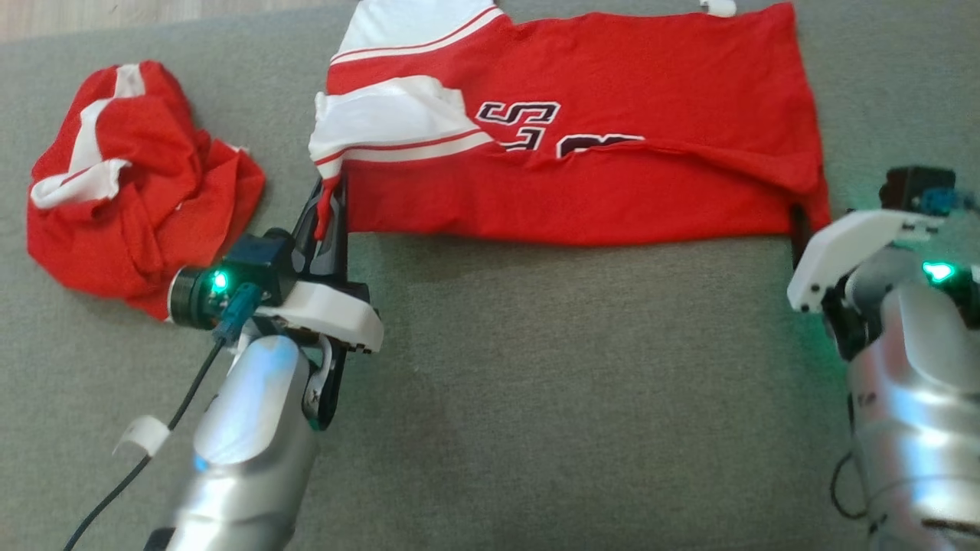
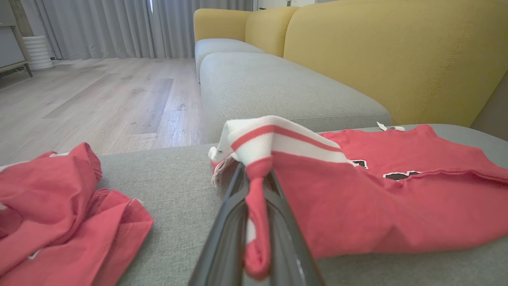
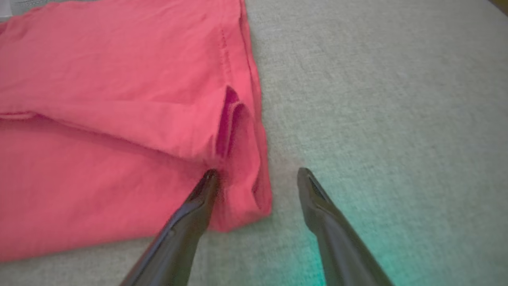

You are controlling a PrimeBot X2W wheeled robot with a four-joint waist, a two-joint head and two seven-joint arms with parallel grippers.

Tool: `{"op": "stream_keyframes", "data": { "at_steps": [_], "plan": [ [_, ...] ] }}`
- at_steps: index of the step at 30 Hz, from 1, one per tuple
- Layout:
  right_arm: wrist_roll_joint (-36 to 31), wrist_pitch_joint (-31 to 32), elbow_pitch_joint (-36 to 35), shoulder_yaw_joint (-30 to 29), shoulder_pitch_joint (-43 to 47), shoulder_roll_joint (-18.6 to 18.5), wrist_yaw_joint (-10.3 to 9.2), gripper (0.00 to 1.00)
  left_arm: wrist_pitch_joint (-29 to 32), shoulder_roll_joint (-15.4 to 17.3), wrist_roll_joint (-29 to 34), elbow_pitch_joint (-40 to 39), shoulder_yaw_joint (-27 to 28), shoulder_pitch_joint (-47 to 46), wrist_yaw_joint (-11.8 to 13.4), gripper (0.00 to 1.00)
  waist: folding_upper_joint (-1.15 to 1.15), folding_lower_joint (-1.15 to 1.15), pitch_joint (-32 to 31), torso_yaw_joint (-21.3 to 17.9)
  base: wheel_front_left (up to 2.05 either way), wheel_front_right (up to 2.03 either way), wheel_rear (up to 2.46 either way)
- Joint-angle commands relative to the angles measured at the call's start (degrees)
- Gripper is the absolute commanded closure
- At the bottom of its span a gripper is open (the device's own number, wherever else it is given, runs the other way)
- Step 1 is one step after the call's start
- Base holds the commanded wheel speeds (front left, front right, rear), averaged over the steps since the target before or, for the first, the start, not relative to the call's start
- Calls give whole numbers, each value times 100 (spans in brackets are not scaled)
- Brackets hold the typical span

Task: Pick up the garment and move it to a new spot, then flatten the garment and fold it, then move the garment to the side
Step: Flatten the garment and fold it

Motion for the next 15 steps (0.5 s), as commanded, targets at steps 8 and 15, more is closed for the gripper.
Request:
{"op": "stream_keyframes", "data": {
  "at_steps": [8,15],
  "plan": [
    [-353,184,553,227,-551,-38,-4,100,-3,102,21,-81,71,-277,56,100,0,0,-8,97,0,0,0],
    [-32,41,779,763,-666,-421,-4,100,42,194,-64,124,79,-82,61,100,0,0,-341,-56,0,0,0]
  ]
}}
